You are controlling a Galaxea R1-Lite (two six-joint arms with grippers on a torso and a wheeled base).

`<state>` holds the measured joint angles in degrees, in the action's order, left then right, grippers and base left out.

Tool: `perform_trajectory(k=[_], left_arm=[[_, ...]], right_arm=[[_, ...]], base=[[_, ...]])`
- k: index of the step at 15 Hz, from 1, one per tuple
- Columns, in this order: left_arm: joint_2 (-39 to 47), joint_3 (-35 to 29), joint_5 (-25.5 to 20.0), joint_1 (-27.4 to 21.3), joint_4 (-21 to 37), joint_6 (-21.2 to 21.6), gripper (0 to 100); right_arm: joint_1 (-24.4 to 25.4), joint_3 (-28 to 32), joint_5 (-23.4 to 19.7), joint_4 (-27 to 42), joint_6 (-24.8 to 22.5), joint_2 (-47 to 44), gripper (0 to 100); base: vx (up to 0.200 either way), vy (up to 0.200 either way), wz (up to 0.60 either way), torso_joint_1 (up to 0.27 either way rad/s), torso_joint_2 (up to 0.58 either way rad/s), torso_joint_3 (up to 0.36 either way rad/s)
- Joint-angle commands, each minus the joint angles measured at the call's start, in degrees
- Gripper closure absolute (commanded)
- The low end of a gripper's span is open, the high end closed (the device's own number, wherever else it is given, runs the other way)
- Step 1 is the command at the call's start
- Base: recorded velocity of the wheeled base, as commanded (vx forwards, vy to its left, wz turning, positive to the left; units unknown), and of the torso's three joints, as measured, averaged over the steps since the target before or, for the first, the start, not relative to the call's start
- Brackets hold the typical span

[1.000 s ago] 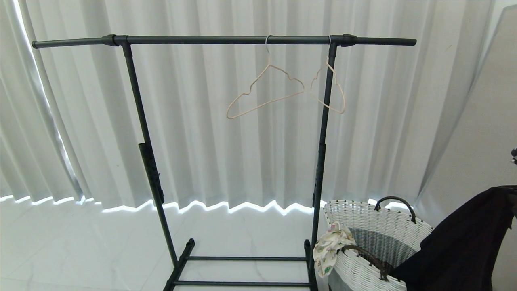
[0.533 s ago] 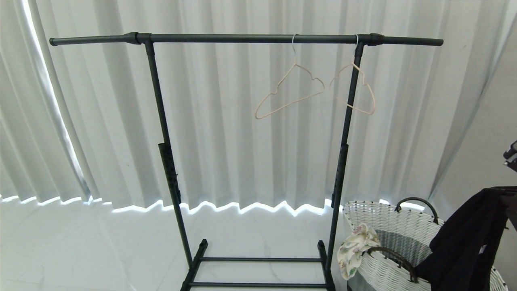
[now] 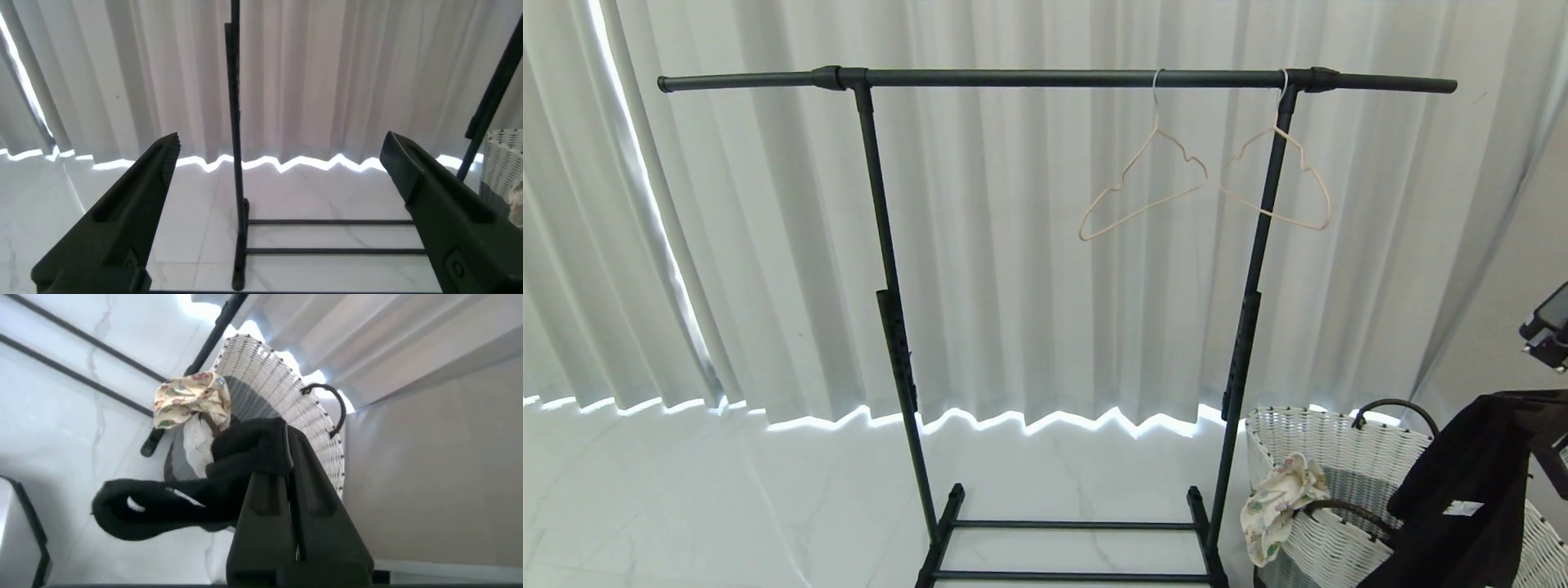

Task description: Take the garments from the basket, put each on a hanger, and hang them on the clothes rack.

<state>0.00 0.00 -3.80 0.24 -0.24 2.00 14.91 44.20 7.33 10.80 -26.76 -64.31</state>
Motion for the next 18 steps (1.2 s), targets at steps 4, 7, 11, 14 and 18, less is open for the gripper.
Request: perform_trajectory(k=[4,7,11,14,18], left_arm=[[0.0,0.0,-0.2,-0.2,0.0,0.5,0],[0.0,0.0,-1.5,-0.2,0.0,3.5,0],[11.9,-14.4,-11.9,-1.7,-0.4,1.0,0],[35.9,-30.1,-19.8,-4.1,-0.4,4.7,0],[62.9,-41.0,-20.5,-19.2,-3.2,19.9,0]], right_arm=[[3.5,0.1,0.0,-0.1,0.0,-3.4,100],[3.5,-0.1,0.1,0.0,0.0,-2.8,100],[3.5,-0.5,0.0,0.4,2.3,0.4,100],[5.2,-0.3,-0.9,0.4,5.1,0.8,100],[5.2,0.2,-1.7,0.4,5.2,2.0,100]], base=[[0.000,0.000,0.00,0.000,0.00,0.000],[0.000,0.000,0.00,0.000,0.00,0.000],[0.000,0.000,0.00,0.000,0.00,0.000],[0.000,0.000,0.00,0.000,0.00,0.000],[0.000,0.000,0.00,0.000,0.00,0.000]])
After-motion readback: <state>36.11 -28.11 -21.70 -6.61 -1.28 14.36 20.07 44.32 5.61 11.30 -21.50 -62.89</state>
